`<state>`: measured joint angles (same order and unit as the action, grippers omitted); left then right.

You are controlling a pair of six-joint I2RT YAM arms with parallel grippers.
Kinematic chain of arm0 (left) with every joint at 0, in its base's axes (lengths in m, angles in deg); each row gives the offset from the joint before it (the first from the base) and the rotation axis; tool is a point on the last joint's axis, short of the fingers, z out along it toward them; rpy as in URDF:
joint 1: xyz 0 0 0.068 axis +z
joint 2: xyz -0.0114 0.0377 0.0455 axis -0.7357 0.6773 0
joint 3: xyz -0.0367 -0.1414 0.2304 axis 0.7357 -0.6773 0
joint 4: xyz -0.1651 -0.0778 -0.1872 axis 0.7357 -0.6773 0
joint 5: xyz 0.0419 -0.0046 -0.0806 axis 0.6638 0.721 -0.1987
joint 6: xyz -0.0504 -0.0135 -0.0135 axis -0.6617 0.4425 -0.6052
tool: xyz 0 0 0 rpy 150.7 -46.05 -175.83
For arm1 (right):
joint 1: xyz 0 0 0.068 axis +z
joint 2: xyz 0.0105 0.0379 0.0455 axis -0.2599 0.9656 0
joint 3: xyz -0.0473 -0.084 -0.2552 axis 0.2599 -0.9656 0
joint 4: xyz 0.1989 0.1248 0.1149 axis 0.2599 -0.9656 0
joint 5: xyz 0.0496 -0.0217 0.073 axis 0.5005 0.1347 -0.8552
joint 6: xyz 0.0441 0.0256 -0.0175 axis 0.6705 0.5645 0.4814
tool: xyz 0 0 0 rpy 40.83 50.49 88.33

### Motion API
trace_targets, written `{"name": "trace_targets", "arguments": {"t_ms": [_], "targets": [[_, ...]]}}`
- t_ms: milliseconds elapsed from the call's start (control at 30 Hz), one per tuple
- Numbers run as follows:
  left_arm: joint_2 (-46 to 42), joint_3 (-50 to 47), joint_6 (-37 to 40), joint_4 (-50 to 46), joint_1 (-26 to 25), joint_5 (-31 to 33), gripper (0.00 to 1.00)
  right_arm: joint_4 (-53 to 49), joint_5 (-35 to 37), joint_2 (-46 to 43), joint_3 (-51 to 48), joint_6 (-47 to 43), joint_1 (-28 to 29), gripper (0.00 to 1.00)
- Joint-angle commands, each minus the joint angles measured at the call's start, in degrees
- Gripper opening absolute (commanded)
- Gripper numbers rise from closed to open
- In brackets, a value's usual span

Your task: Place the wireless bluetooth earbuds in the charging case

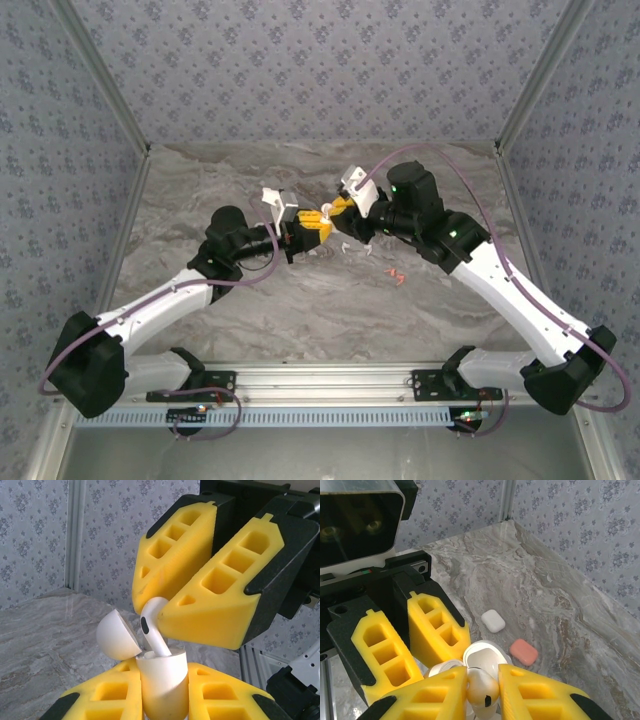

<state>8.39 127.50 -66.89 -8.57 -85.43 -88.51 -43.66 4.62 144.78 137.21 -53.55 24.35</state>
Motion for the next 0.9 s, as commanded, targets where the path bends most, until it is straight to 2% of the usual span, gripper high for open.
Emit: {"name": "trace_targets", "arguments": {"t_ms": [0, 233, 400, 700, 867], "targets": [[-0.38, 2.24, -0.16, 1.74, -0.6, -1.06, 0.0, -1.98, -3.13, 0.18, 1.46, -0.71, 0.31, 0.25], [-0.46, 2.6, -0.19, 2.16, -0.64, -1.24, 0.0, -2.96, -10.99, 0.25, 2.19, 2.88, -2.8, 0.31], [-0.44, 3.09, -0.2, 2.24, -0.69, -1.68, 0.0, -3.55, -14.68, 0.19, 4.64, 5.0, -5.17, 0.49], [-0.89, 2.65, -0.73, 3.12, -0.78, -1.61, 0.0, -0.37, -19.11, -3.24, 2.48, 13.68, -13.33, 0.69], [-1.51, 2.56, -1.07, 3.82, -0.78, -1.61, 0.0, -3.58, -16.9, -3.21, -0.69, 15.57, -15.35, 0.66]]}}
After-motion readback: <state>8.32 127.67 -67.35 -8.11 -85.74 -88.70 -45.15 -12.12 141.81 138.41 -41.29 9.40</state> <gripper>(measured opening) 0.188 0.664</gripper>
